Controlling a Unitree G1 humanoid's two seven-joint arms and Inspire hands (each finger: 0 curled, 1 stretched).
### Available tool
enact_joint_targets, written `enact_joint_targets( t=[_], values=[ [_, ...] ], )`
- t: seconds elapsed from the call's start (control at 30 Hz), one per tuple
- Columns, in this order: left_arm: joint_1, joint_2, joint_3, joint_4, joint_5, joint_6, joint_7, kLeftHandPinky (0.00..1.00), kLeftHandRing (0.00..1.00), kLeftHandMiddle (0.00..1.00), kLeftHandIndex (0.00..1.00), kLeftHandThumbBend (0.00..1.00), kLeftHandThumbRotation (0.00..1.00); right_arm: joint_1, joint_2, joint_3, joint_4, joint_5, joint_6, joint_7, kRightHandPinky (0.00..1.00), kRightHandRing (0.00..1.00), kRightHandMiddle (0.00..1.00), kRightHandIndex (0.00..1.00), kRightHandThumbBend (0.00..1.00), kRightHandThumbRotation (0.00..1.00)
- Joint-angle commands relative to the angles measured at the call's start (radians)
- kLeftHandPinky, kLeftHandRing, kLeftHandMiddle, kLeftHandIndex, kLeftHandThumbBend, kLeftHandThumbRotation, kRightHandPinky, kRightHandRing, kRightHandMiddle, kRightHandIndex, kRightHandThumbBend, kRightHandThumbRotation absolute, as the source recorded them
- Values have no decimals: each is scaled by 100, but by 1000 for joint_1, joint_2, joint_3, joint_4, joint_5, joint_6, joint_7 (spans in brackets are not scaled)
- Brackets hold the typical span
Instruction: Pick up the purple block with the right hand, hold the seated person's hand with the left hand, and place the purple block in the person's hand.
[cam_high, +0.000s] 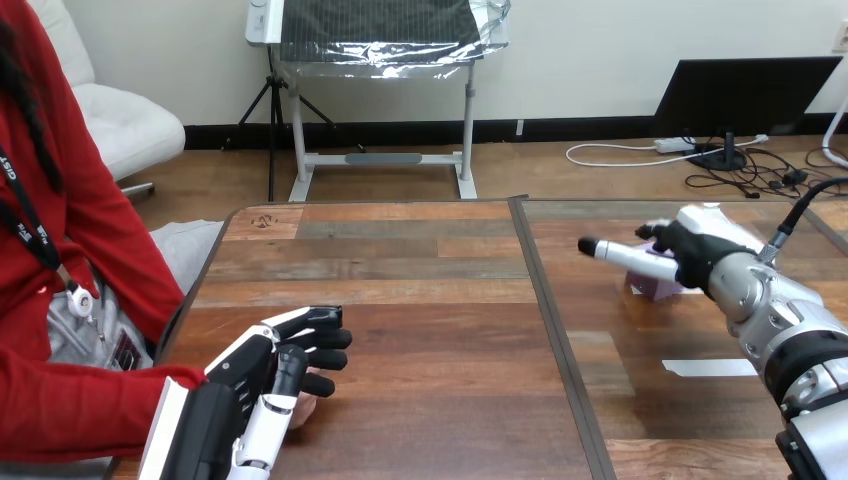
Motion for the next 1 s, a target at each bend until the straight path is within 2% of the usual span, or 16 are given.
enact_joint_targets(
  t=[0.0,0.53,0.63,0.7,0.73,0.77,0.97],
  values=[
    [-43,-7,5,-29,0,-9,1,58,66,69,70,32,90,-32,2,-18,-19,14,-22,-64,66,76,78,77,80,100],
    [-46,-5,9,-21,9,-12,1,58,66,69,70,32,90,-27,4,-36,-21,29,-70,-182,48,52,56,54,77,100],
    [-46,-4,7,-22,7,-10,-1,58,66,69,70,33,90,-29,5,-34,-21,27,-74,-197,38,42,46,46,77,100],
    [-46,-4,6,-21,3,-8,-3,58,66,69,69,33,90,-30,5,-34,-21,25,-76,-206,26,30,35,40,77,100],
    [-45,-3,5,-22,1,-7,-4,58,66,69,69,33,90,-32,6,-35,-20,26,-73,-209,26,30,35,40,77,100],
    [-44,-2,5,-23,1,-6,-5,58,66,69,69,33,90,-33,7,-35,-20,27,-71,-210,19,23,28,34,78,100],
    [-47,0,7,-19,2,-8,-8,58,66,69,69,33,89,-40,12,-37,-24,29,-76,-235,8,12,17,23,80,100]
  ],
)
